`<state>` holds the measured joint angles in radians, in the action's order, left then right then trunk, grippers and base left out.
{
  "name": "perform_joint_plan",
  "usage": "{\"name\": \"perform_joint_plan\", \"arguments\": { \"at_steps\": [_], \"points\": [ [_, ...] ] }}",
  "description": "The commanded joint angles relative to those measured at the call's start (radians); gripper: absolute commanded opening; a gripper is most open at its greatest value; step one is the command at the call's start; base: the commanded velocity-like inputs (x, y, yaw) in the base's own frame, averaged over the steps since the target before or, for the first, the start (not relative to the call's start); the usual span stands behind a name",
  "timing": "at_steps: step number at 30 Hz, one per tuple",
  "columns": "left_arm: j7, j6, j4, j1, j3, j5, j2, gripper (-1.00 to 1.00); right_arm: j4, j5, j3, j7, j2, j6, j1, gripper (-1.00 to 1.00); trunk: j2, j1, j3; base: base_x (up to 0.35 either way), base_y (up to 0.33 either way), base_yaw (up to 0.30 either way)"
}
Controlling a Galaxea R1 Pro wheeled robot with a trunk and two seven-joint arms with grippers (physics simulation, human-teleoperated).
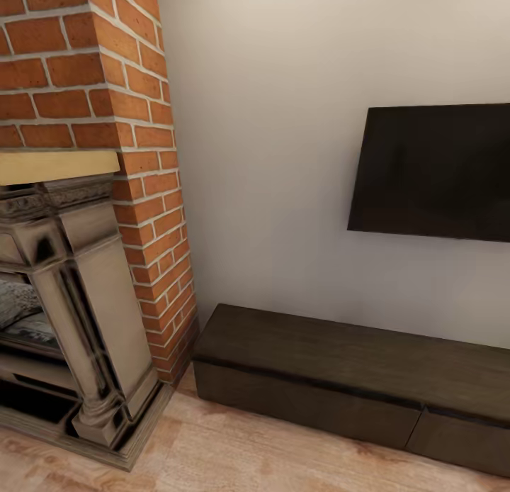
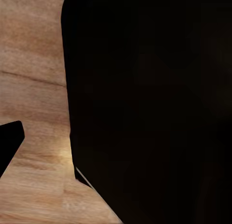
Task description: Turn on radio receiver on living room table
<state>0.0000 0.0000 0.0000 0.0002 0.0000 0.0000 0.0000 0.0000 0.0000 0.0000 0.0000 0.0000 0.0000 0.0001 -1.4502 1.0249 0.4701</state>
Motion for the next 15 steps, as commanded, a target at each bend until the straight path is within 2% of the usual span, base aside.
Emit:
{"name": "perform_joint_plan", "arguments": {
  "at_steps": [1, 7, 15],
  "points": [
    [0.0, 0.0, 0.0, 0.0, 0.0, 0.0, 0.0, 1.0, 0.0, 0.0, 0.0, 0.0, 0.0, 0.0, 0.0, 1.0, 0.0, 0.0, 0.0, 0.0, 0.0, 0.0],
    [-0.002, -0.004, 0.0, -0.002, 0.004, 0.0, -0.006, 1.0, 0.0, 0.003, 0.002, -0.001, -0.003, -0.003, -0.002, 1.0, 0.0, 0.0, 0.0, 0.0, 0.0, 0.0],
    [-0.002, -0.018, -0.044, -0.002, 0.005, 0.001, -0.015, 1.0, 0.0, -0.004, -0.005, -0.002, -0.005, -0.005, -0.002, 1.0, 0.0, 0.0, 0.0, 0.0, 0.0, -0.01]
  ]
}}
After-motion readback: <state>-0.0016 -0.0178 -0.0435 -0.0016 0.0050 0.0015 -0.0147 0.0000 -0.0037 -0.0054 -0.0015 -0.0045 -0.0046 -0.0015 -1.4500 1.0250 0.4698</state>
